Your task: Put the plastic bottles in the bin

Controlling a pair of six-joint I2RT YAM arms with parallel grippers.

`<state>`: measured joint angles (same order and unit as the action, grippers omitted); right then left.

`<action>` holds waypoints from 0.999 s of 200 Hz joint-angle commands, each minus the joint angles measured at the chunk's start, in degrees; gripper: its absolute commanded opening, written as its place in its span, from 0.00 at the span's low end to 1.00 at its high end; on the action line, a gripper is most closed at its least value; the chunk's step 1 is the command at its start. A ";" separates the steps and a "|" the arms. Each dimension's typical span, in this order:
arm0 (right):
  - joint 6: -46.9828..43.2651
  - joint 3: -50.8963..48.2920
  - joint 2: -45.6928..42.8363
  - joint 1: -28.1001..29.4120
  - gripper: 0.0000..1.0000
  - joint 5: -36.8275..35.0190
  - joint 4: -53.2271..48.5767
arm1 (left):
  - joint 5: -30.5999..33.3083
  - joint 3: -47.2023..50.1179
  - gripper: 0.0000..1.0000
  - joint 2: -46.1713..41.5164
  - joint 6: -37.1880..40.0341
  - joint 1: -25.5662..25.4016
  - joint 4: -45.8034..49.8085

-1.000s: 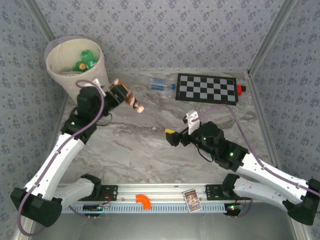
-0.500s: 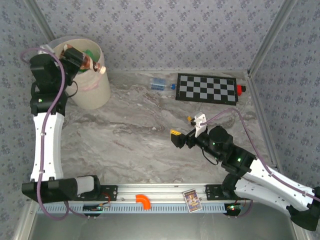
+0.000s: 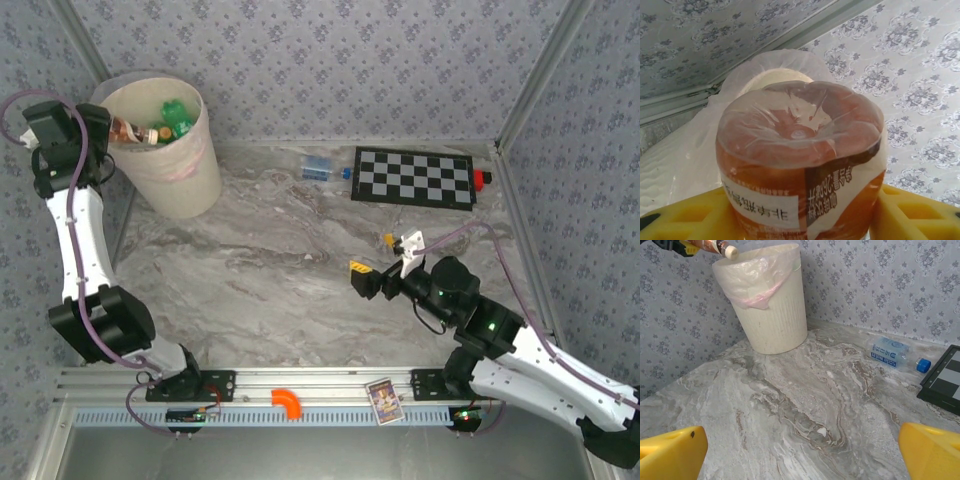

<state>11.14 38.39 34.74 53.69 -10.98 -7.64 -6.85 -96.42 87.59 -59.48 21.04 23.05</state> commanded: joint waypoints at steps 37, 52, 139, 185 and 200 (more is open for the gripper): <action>0.97 -0.08 -1.05 -0.17 1.00 -1.56 -2.37 | 0.17 -13.77 0.61 7.94 1.64 -0.10 5.99; 0.95 -0.16 -1.08 -0.17 1.00 -1.63 -2.34 | 0.31 -16.28 0.77 9.22 2.06 -0.12 7.72; 0.90 -0.64 -0.12 -0.30 1.00 -1.10 -1.00 | 3.86 -23.81 1.00 9.32 8.54 -2.24 12.41; 1.11 -0.68 -0.17 -0.27 1.00 -0.97 -1.58 | 4.80 -27.33 1.00 10.33 11.44 -6.19 15.31; 1.19 -0.55 -0.20 -0.25 1.00 -1.10 -1.93 | 5.24 -26.41 1.00 9.87 12.48 -8.19 15.24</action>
<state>11.35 38.13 34.92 53.69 -11.35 -9.23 -2.90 -122.32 98.04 -50.22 15.14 36.47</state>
